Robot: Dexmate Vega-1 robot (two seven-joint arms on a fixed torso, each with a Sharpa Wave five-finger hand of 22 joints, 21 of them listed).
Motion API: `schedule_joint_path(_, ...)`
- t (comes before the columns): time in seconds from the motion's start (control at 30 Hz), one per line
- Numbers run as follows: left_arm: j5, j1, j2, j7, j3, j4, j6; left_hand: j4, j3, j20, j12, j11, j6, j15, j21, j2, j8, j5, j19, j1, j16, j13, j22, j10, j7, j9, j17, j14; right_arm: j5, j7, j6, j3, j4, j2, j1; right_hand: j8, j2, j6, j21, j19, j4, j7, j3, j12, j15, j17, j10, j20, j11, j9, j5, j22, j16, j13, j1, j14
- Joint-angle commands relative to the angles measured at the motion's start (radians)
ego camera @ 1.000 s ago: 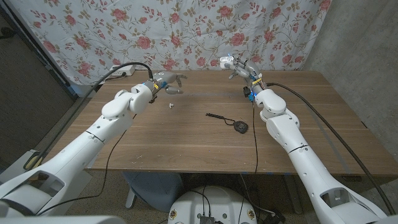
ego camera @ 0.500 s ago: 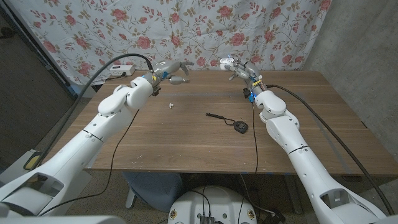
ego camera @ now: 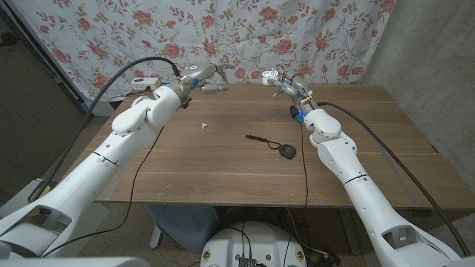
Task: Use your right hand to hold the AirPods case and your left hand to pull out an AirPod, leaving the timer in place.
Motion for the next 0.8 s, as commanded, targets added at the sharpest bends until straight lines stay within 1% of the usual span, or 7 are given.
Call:
schedule_joint_path(0.03, 0.000, -0.038, 0.008, 0.002, 0.019, -0.001, -0.041, -0.010, 0.001, 0.004, -0.005, -0.001, -0.003, -0.009, -0.002, 0.004, -0.001, 0.001, 0.001, 0.011, 0.004, 0.000, 0.004, 0.012, -0.003, 0.000, -0.001, -0.009, -0.001, -0.003, 0.000, -0.001, -0.010, -0.003, -0.006, -0.004, 0.010, 0.008, 0.004, -0.239, 0.004, 0.002, 0.006, 0.009, -0.177, 0.004, 0.127, -0.111, -0.120, 0.002, 0.006, 0.001, -0.002, 0.008, 0.008, 0.063)
schedule_joint_path(0.17, -0.039, -0.045, 0.001, -0.023, 0.009, -0.009, -0.041, -0.012, -0.002, 0.005, -0.010, -0.001, -0.002, -0.007, -0.003, 0.000, 0.000, 0.000, -0.001, 0.011, 0.003, -0.003, 0.004, 0.014, -0.004, 0.000, -0.004, -0.013, -0.001, -0.006, -0.007, -0.001, -0.015, -0.004, -0.009, -0.003, 0.009, 0.009, 0.005, -0.241, 0.004, 0.002, 0.006, 0.010, -0.177, 0.005, 0.127, -0.111, -0.118, 0.002, 0.006, 0.001, -0.002, 0.009, 0.007, 0.063)
schedule_joint_path(0.23, -0.163, -0.059, -0.030, -0.128, -0.016, -0.006, -0.006, -0.012, -0.003, 0.005, -0.011, -0.001, -0.002, -0.007, -0.004, -0.001, 0.000, 0.000, -0.002, 0.010, 0.003, -0.004, 0.004, 0.014, -0.004, 0.000, -0.004, -0.014, -0.003, -0.008, -0.007, -0.001, -0.016, -0.004, -0.010, -0.003, 0.009, 0.009, 0.005, -0.241, 0.004, 0.001, 0.006, 0.010, -0.177, 0.005, 0.128, -0.111, -0.120, 0.002, 0.006, 0.001, -0.002, 0.009, 0.007, 0.063)
schedule_joint_path(0.3, -0.092, -0.055, -0.016, -0.054, -0.009, -0.005, -0.044, -0.012, -0.004, 0.008, -0.015, -0.001, -0.002, -0.003, -0.004, 0.000, 0.000, 0.000, -0.003, 0.009, 0.003, -0.007, 0.004, 0.013, -0.001, 0.000, -0.005, -0.017, -0.001, -0.007, -0.009, -0.001, -0.015, -0.004, -0.011, -0.004, 0.009, 0.008, 0.006, -0.242, 0.004, 0.002, 0.006, 0.010, -0.177, 0.005, 0.126, -0.111, -0.119, 0.002, 0.007, 0.001, -0.002, 0.010, 0.007, 0.063)
schedule_joint_path(0.4, -0.125, -0.050, -0.024, -0.072, -0.020, -0.008, -0.042, -0.012, -0.005, 0.007, -0.018, -0.001, -0.002, -0.002, -0.004, 0.000, 0.000, 0.000, -0.003, 0.009, 0.003, -0.008, 0.004, 0.012, -0.001, 0.000, -0.006, -0.018, -0.002, -0.005, -0.009, -0.003, -0.016, -0.005, -0.011, -0.004, 0.009, 0.008, 0.006, -0.242, 0.004, 0.001, 0.007, 0.010, -0.177, 0.006, 0.127, -0.111, -0.119, 0.002, 0.007, 0.001, -0.002, 0.010, 0.007, 0.063)
schedule_joint_path(0.57, -0.089, -0.057, -0.010, -0.088, -0.011, -0.026, -0.031, -0.011, -0.006, 0.008, -0.023, -0.001, -0.001, -0.002, -0.004, 0.000, 0.001, 0.000, -0.003, 0.008, 0.004, -0.011, 0.004, 0.011, 0.001, 0.000, -0.007, -0.018, -0.004, -0.004, -0.013, -0.005, -0.019, -0.007, -0.010, -0.004, 0.009, 0.009, 0.008, -0.244, 0.004, 0.002, 0.007, 0.010, -0.177, 0.006, 0.128, -0.111, -0.118, 0.002, 0.008, 0.001, -0.003, 0.010, 0.007, 0.063)
schedule_joint_path(0.8, -0.082, -0.076, -0.003, -0.071, -0.005, 0.001, -0.067, -0.012, -0.008, 0.007, -0.028, -0.001, 0.004, -0.001, -0.004, 0.001, 0.003, 0.000, -0.003, 0.007, 0.005, -0.015, 0.004, 0.012, 0.001, 0.000, -0.009, -0.019, -0.002, 0.003, -0.017, -0.009, -0.015, -0.009, -0.004, -0.004, 0.008, 0.009, 0.009, -0.245, 0.004, 0.002, 0.006, 0.009, -0.177, 0.007, 0.127, -0.111, -0.118, 0.002, 0.008, 0.001, -0.003, 0.009, 0.007, 0.063)
